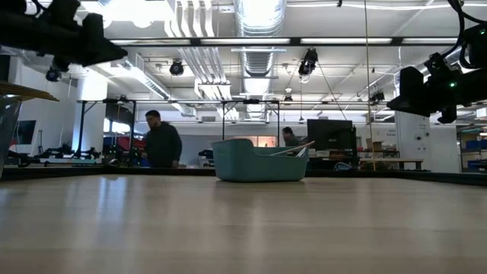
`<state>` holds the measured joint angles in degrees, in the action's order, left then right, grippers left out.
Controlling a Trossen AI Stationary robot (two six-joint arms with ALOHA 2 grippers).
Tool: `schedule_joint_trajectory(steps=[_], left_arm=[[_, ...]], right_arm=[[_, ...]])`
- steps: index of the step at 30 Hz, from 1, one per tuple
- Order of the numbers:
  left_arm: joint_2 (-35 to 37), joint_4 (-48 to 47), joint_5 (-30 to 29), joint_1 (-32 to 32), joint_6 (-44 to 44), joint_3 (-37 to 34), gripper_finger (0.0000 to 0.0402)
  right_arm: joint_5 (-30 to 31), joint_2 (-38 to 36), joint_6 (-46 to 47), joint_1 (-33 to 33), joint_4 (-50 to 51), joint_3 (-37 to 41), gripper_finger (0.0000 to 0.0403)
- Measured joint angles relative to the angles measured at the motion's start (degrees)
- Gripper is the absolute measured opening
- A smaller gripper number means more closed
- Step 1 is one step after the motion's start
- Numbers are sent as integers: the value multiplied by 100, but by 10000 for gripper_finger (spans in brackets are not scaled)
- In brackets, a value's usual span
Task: Sort silverware by color (type)
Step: Return to Home Position
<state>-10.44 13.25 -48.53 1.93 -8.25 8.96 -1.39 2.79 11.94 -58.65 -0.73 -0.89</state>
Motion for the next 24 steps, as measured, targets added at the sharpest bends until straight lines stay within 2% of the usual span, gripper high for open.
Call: schedule_joint_trajectory(steps=[9,14,16,21,24], left_arm=[[69,229,-8,-6,1,516,84],[491,884,-33,1,1,1,84],[673,878,-41,1,0,-265,84],[1050,755,-68,1,7,-840,84],[1024,156,-52,1,38,-830,84]], right_arm=[[0,0,0,0,-2,0,61],[0,0,0,0,-1,0,61],[0,0,0,0,-2,0,61],[0,0,0,0,0,0,61],[2,0,-1,0,-2,0,61]])
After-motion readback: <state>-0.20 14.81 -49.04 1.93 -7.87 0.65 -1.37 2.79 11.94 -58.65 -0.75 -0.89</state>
